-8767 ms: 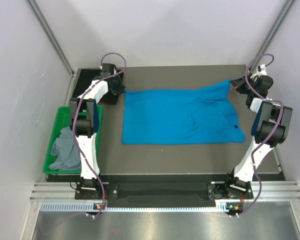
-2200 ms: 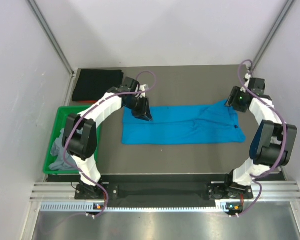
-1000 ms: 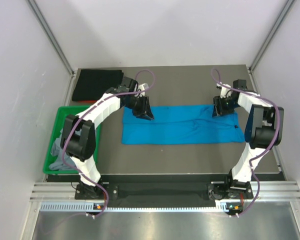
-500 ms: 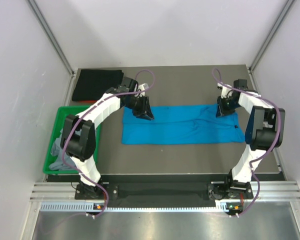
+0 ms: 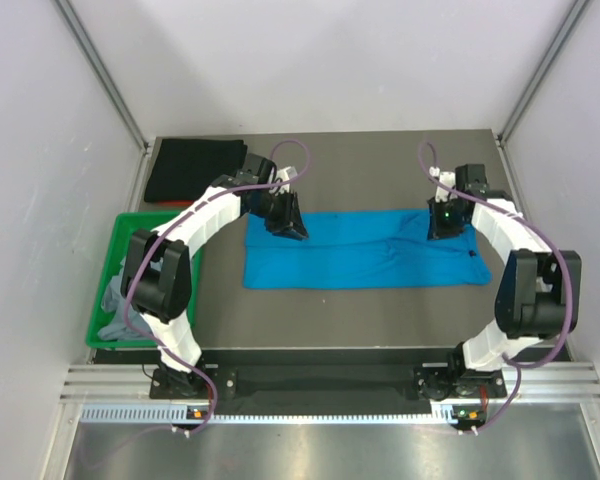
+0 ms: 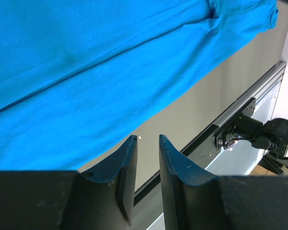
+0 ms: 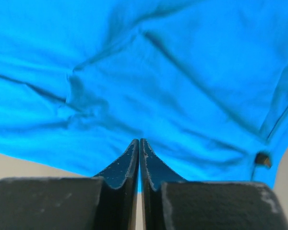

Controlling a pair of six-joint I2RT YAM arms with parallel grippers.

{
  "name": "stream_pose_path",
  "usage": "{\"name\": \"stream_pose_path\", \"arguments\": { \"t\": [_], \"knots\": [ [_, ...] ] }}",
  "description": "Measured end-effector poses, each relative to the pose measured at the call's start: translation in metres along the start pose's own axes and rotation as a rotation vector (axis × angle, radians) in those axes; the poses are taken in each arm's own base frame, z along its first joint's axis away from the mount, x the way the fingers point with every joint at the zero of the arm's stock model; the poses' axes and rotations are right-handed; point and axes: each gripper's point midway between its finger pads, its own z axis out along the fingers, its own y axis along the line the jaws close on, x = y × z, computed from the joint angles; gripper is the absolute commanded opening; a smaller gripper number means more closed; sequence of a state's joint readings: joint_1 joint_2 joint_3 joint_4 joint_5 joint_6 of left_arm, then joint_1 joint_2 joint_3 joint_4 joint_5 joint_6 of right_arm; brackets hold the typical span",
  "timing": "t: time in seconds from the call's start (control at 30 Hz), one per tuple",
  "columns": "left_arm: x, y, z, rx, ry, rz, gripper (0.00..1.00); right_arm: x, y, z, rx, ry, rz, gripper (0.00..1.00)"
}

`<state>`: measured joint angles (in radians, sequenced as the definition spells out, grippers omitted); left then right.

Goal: Fold and stack the t-shirts
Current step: Fold the tshirt

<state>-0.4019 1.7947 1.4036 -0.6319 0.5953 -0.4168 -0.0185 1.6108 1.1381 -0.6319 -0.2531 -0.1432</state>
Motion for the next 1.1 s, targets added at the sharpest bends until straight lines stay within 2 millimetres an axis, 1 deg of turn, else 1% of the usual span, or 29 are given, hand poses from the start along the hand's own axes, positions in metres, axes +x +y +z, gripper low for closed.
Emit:
{"name": "stream_pose_path", "arguments": {
  "t": [0.03, 0.07, 0.13, 0.17, 0.27, 0.33, 0.43, 0.53, 0.67, 0.8, 0.87, 1.0, 1.1],
  "knots": [
    [0.000, 0.000, 0.000, 0.001, -0.001, 0.001, 0.30, 0.004, 0.001, -0.002, 0.009, 0.001, 0.007, 0.13],
    [0.000, 0.000, 0.000, 0.002, -0.001, 0.000, 0.30, 0.007, 0.001, -0.004, 0.022, 0.003, 0.017, 0.22],
    [0.001, 0.000, 0.001, 0.003, 0.002, -0.001, 0.30, 0.006, -0.002, -0.006, 0.045, -0.004, 0.027, 0.30],
    [0.001, 0.000, 0.001, 0.003, 0.003, -0.001, 0.30, 0.004, -0.003, -0.005, 0.051, -0.011, 0.030, 0.38],
    [0.002, 0.001, 0.001, 0.004, 0.005, -0.003, 0.30, 0.001, -0.012, -0.002, 0.059, -0.005, 0.044, 0.45],
    [0.003, 0.000, 0.002, 0.015, 0.009, -0.006, 0.30, -0.005, -0.020, 0.005, 0.059, 0.000, 0.053, 0.49],
    [0.005, -0.001, 0.002, 0.019, 0.012, -0.013, 0.30, -0.008, -0.034, 0.015, 0.066, 0.015, 0.059, 0.52],
    [0.003, -0.002, 0.002, 0.024, 0.004, -0.012, 0.30, -0.008, -0.045, 0.022, 0.074, 0.031, 0.063, 0.53],
    [0.003, -0.006, 0.003, 0.045, 0.006, -0.017, 0.30, -0.016, -0.059, 0.024, 0.088, 0.024, 0.073, 0.54],
    [0.002, -0.004, 0.003, 0.037, 0.002, -0.016, 0.30, -0.024, -0.072, 0.027, 0.096, 0.014, 0.070, 0.54],
    [0.002, -0.003, 0.003, 0.033, 0.000, -0.016, 0.30, -0.022, -0.075, 0.030, 0.090, 0.023, 0.069, 0.54],
    [0.002, -0.004, 0.003, 0.036, 0.000, -0.015, 0.30, -0.009, -0.075, 0.039, 0.057, 0.072, 0.076, 0.54],
    [0.001, -0.007, 0.003, 0.050, 0.000, -0.012, 0.30, -0.004, -0.073, 0.041, 0.044, 0.088, 0.074, 0.54]
  ]
}}
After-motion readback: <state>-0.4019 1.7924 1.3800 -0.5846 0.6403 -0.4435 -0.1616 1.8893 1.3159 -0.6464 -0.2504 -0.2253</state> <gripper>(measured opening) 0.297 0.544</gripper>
